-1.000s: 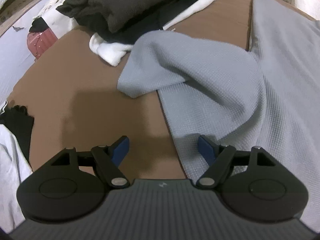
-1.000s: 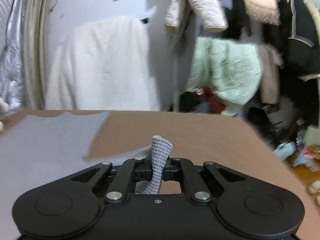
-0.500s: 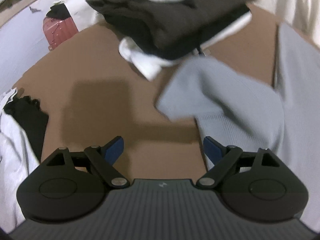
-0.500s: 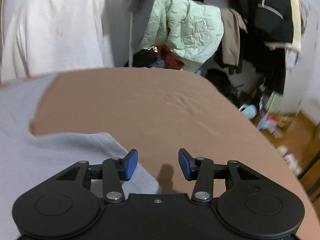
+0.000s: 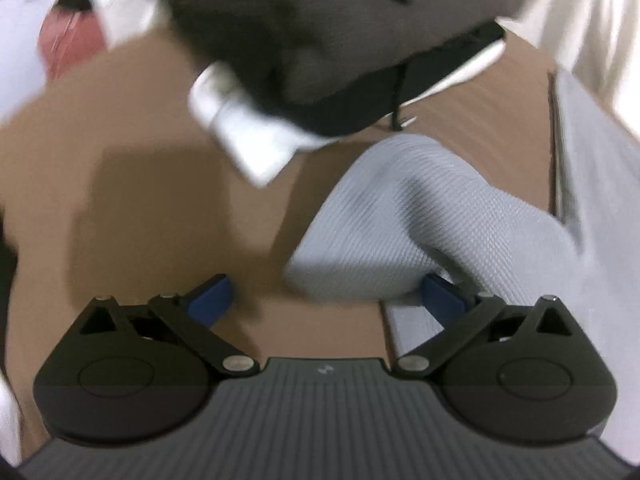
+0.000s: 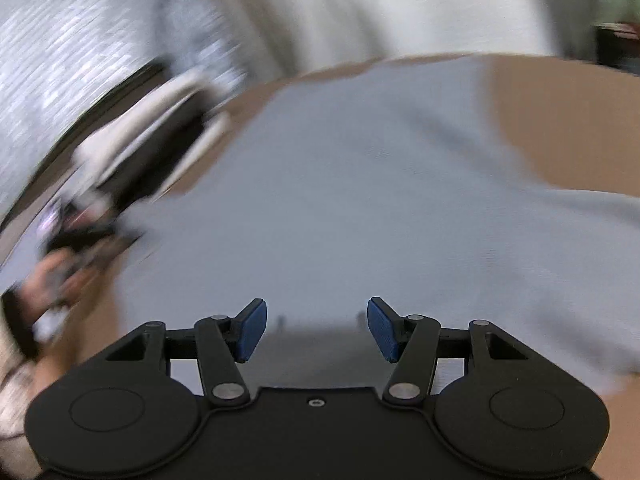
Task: Fold clothes
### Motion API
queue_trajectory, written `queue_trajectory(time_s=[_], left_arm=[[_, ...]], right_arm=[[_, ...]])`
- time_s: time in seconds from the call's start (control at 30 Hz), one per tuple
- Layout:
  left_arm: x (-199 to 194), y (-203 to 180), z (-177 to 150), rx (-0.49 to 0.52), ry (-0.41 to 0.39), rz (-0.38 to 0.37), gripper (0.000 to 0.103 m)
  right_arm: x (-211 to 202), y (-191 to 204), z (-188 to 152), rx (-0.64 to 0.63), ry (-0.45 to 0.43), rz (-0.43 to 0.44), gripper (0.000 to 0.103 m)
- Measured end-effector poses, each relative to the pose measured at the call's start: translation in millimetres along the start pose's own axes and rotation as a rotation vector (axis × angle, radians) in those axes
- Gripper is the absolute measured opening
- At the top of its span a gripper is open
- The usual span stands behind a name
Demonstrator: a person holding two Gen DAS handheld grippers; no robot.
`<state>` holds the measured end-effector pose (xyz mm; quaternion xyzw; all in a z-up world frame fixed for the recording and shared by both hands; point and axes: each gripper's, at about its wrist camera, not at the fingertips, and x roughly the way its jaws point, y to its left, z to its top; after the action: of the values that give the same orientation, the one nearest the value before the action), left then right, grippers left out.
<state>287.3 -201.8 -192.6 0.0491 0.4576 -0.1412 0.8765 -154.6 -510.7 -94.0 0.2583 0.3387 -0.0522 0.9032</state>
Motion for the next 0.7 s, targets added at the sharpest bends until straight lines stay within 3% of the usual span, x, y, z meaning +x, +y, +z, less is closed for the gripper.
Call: queue_trajectory(time_s=[0.03, 0.1, 0.13, 0.23, 0.3, 0.33, 0.4, 0.43, 0.5, 0.53, 0.6, 0.7], left_arm=[[4, -6, 1, 0.039, -0.021, 0.007, 0.097], [1, -13, 3, 0.081, -0.074, -0.013, 0.01], [-10, -17, 4, 0.094, -0.106, 0.0, 0.006], [-63, -21, 2, 0.099, -0.263, 0.068, 0.006], [-94, -6, 4, 0.022, -0.302, 0.032, 0.007], [-98, 3, 6, -0.024, -0.278, 0.006, 0.007], [-81, 18, 8, -0.078, -0.182, 0.036, 0.023], [-66, 24, 8, -0.08, -0.14, 0.084, 0.029], [-34, 33, 7, -0.067, -0.064, 0.2, 0.029], [-22, 39, 8, -0.072, -0.031, 0.221, 0.029], [-10, 47, 12, -0.133, 0.006, 0.14, 0.033], [-32, 41, 14, -0.188, -0.09, 0.042, 0.047]], right_arm=[[7, 8, 0, -0.015, 0.018, 0.009, 0.061], [18, 19, -3, -0.039, 0.047, 0.008, 0.061], [23, 25, -4, -0.051, 0.062, 0.007, 0.062], [39, 43, -8, -0.087, 0.106, 0.006, 0.061], [50, 55, -11, -0.111, 0.135, 0.005, 0.061], [55, 61, -12, -0.122, 0.149, 0.004, 0.061], [66, 72, -15, -0.146, 0.179, 0.003, 0.061], [71, 78, -16, -0.158, 0.193, 0.003, 0.061], [82, 90, -18, -0.182, 0.223, 0.002, 0.061], [87, 96, -20, -0.194, 0.237, 0.001, 0.061], [80, 100, -9, -0.201, 0.205, -0.06, 0.061], [58, 105, 15, -0.212, 0.125, -0.151, 0.061]])
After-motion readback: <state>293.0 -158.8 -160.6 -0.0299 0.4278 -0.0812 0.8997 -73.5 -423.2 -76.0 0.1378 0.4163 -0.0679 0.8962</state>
